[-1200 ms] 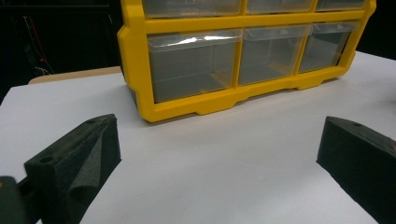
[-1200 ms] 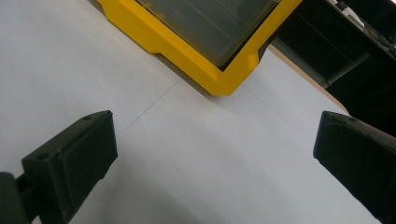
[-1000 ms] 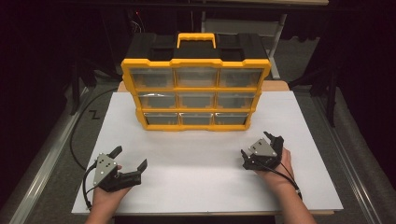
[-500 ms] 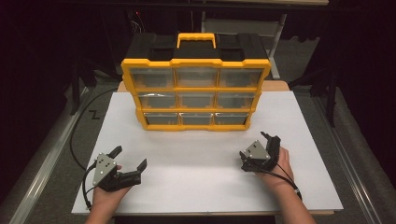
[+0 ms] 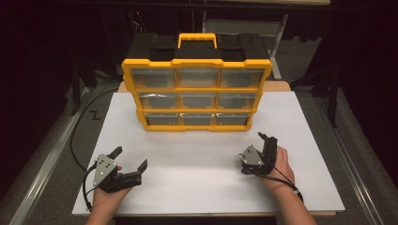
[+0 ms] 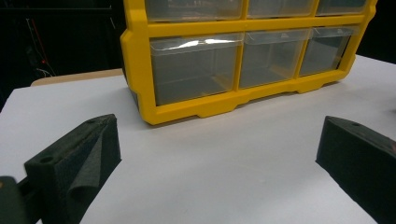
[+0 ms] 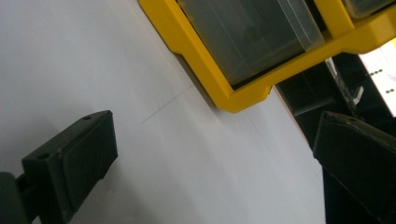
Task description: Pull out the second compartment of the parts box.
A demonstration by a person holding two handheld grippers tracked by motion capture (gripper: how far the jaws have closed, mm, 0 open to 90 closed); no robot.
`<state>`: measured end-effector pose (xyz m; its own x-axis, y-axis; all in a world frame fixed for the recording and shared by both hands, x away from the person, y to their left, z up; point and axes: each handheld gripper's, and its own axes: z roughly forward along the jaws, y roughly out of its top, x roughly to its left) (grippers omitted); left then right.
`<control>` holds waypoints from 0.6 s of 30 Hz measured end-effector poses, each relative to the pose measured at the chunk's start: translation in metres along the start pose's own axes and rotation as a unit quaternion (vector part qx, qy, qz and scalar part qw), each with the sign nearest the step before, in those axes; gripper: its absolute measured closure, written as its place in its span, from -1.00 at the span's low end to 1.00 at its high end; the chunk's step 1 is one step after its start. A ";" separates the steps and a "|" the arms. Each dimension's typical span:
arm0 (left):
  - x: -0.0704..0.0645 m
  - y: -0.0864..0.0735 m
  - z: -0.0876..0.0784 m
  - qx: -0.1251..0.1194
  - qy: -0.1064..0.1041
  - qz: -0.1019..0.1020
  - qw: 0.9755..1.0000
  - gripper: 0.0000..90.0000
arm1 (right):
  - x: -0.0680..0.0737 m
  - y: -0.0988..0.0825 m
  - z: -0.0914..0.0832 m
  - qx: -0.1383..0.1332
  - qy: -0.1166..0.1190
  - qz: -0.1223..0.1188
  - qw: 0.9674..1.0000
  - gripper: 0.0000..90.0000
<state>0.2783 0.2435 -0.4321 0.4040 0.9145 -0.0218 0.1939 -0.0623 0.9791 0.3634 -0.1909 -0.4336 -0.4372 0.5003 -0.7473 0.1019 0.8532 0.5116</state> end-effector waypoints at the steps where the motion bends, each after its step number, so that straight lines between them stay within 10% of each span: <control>1: 0.000 0.000 0.000 0.000 0.000 0.000 1.000 -0.99 | 0.001 0.001 -0.001 0.001 0.001 -0.005 1.000 -0.97; 18: -0.001 0.000 0.000 0.005 -0.002 0.005 1.000 -0.99 | 0.013 0.015 -0.005 0.007 -0.030 -0.125 0.992 -0.97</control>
<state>0.2782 0.2427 -0.4324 0.4090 0.9124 -0.0133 0.1981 -0.0745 0.9774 0.3547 -0.1726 -0.4337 -0.3963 0.2798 -0.8744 0.0092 0.9536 0.3010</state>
